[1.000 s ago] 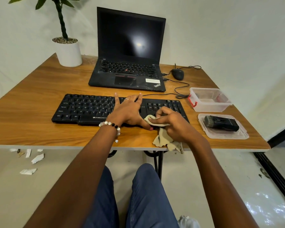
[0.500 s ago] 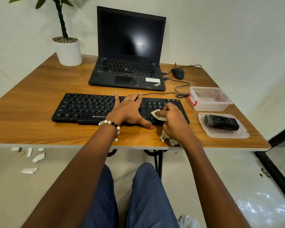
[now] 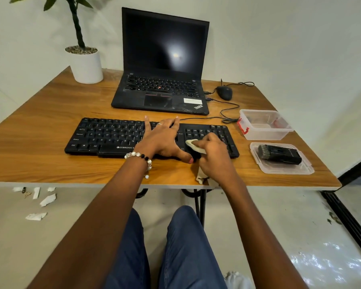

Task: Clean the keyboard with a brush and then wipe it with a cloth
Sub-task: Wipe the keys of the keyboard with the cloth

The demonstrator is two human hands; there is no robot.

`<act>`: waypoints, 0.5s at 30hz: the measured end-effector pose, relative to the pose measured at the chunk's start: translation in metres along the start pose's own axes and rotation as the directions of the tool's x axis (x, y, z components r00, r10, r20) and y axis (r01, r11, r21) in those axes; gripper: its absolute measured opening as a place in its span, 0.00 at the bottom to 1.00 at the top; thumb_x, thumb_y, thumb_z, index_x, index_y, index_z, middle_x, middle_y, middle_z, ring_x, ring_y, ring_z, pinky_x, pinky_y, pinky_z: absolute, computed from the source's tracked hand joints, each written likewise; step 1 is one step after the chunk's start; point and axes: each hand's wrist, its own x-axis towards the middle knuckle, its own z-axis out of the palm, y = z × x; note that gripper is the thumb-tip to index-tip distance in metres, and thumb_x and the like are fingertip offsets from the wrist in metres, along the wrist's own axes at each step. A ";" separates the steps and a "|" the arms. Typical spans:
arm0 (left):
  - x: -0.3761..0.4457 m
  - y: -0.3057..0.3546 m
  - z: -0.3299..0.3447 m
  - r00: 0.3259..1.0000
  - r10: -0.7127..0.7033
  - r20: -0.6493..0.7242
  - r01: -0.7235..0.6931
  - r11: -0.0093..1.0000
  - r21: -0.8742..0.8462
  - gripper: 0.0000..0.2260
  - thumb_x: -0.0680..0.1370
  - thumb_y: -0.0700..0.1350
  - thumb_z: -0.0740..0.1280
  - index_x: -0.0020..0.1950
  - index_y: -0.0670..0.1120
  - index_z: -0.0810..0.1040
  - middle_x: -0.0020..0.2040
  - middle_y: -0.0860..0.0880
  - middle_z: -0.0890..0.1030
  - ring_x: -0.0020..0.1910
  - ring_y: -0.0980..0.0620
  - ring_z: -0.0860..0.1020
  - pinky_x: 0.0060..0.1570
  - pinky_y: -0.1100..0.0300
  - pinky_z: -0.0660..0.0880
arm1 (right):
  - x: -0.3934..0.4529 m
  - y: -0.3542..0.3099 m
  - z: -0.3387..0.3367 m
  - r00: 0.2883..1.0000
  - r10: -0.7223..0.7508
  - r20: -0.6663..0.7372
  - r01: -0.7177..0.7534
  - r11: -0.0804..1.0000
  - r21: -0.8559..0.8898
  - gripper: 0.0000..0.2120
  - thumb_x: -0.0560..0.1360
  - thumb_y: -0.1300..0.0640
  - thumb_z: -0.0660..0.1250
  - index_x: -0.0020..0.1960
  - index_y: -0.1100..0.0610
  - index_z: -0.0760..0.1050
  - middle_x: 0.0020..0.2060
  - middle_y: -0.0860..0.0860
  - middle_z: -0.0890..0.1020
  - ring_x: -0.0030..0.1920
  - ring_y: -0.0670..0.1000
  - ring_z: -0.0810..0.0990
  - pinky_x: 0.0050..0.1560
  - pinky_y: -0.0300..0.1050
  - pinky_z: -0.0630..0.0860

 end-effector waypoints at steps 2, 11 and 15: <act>0.001 0.001 -0.001 1.000 0.003 0.003 -0.003 1.000 -0.006 0.63 0.57 0.79 0.65 0.79 0.48 0.40 0.80 0.49 0.46 0.78 0.47 0.46 0.66 0.33 0.29 | -0.003 0.002 -0.005 0.993 -0.097 0.068 0.098 0.995 -0.016 0.22 0.77 0.64 0.65 0.70 0.59 0.72 0.58 0.55 0.70 0.59 0.52 0.68 0.57 0.40 0.67; -0.002 -0.001 -0.004 1.000 0.003 0.024 -0.003 1.000 -0.011 0.64 0.55 0.80 0.63 0.79 0.48 0.40 0.80 0.49 0.45 0.78 0.46 0.44 0.65 0.32 0.28 | 0.001 0.048 -0.048 0.978 -0.059 0.198 0.070 0.997 -0.045 0.20 0.75 0.70 0.63 0.61 0.55 0.80 0.54 0.50 0.74 0.56 0.50 0.71 0.55 0.39 0.68; -0.001 0.003 -0.009 0.999 0.011 0.051 -0.011 1.000 0.006 0.63 0.57 0.79 0.64 0.79 0.49 0.39 0.80 0.49 0.45 0.78 0.45 0.44 0.64 0.30 0.27 | 0.005 0.057 -0.059 0.993 0.112 -0.032 -0.101 0.967 0.236 0.16 0.76 0.68 0.65 0.61 0.58 0.80 0.55 0.53 0.77 0.54 0.48 0.72 0.54 0.40 0.69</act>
